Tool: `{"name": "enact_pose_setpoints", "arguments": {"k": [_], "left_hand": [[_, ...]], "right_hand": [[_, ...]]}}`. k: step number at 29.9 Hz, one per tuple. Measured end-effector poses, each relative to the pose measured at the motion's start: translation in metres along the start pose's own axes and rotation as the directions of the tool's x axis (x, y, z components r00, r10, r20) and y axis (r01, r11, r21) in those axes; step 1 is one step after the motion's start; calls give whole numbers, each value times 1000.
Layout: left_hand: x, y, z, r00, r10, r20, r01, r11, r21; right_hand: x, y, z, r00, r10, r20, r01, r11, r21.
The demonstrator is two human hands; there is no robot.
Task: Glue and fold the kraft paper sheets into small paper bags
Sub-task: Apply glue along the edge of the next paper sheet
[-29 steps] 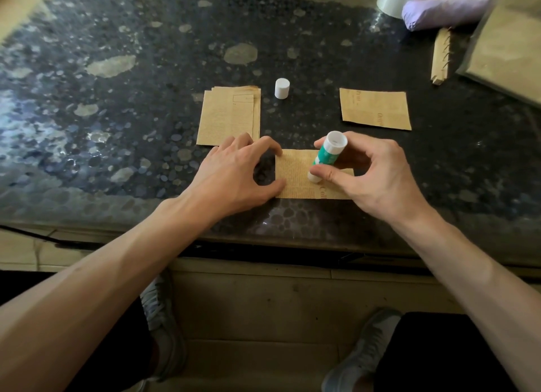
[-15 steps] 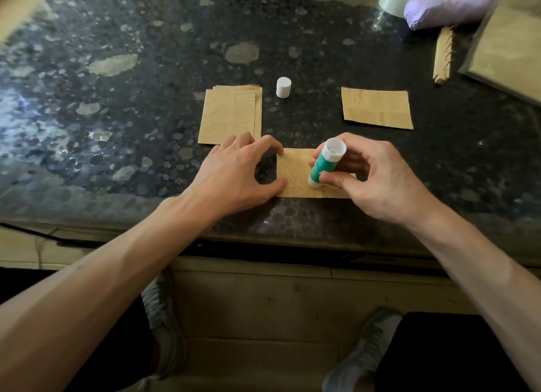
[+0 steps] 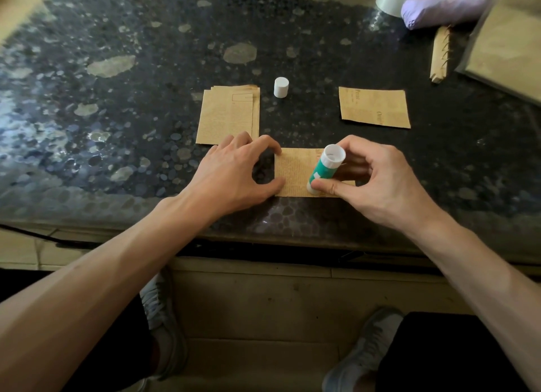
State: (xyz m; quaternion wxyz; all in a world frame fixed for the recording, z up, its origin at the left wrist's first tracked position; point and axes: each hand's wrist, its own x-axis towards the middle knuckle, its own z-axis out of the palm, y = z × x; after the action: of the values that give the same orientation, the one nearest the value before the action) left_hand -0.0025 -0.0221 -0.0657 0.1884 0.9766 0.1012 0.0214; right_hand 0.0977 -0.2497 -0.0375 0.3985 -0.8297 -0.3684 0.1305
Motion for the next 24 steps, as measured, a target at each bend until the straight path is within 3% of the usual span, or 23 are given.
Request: {"name": "enact_pose_setpoints", "arguments": {"k": [18, 22, 24], "left_hand": [[-1, 2, -2, 1000, -7, 13, 7, 1000, -17], [-1, 2, -3, 1000, -8, 21, 8, 1000, -22], [-1, 2, -2, 1000, -6, 17, 6, 1000, -20]], "right_hand": [[-5, 0, -3, 998, 62, 20, -63, 997, 42], [-5, 5, -5, 983, 76, -169, -48, 985, 164], [1, 6, -4, 968, 50, -246, -15, 990, 142]]}}
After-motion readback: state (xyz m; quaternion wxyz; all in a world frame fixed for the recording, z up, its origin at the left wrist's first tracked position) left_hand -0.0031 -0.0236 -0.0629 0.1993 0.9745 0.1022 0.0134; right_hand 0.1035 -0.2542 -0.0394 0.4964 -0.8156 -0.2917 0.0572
